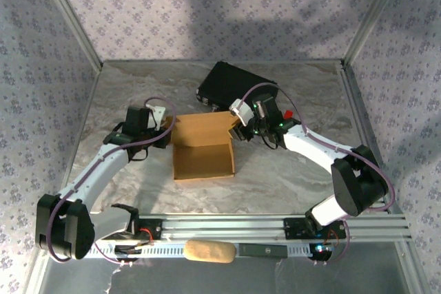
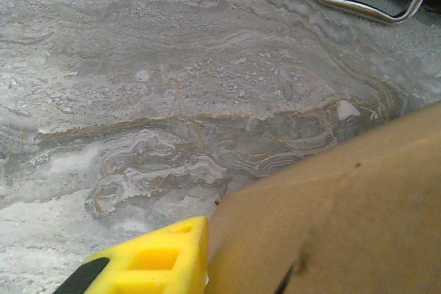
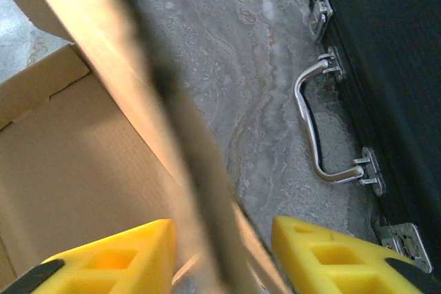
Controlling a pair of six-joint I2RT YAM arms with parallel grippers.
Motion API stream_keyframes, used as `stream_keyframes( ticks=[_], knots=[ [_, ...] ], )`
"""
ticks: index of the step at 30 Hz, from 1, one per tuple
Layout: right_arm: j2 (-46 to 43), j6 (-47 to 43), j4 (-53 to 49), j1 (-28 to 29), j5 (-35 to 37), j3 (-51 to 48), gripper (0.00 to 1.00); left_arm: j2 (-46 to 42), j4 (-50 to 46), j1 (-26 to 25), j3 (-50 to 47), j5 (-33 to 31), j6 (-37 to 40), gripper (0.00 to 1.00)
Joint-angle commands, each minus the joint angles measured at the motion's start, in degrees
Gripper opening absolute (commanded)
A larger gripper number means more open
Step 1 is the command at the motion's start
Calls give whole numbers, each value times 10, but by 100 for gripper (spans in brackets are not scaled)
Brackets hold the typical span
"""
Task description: Fold the paper box
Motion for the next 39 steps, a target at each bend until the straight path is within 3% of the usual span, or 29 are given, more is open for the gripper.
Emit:
stream_keyframes(
  ticks=[1, 8, 14, 22, 28, 33, 39],
  knots=[
    [8, 14, 5, 11, 22, -4, 37, 2, 14, -9, -5, -11, -21, 20],
    [6, 37, -3, 40, 76, -2, 28, 6, 26, -24, -2, -34, -73, 11],
    [0, 59, -22, 64, 143, 5, 30, 5, 30, -33, 0, -50, -114, 2],
    [-30, 72, -20, 61, 145, -17, 32, -2, 33, -62, -1, -117, -145, 0],
    [-24, 77, -3, 61, 147, -27, 34, 6, 37, -77, -1, -130, -144, 0],
    [-15, 79, -8, 61, 149, -18, 26, 5, 29, -81, 5, -143, -146, 0],
    [-1, 123, 3, 85, 187, -8, 1, 1, 33, -85, 6, -153, -189, 0]
  ],
)
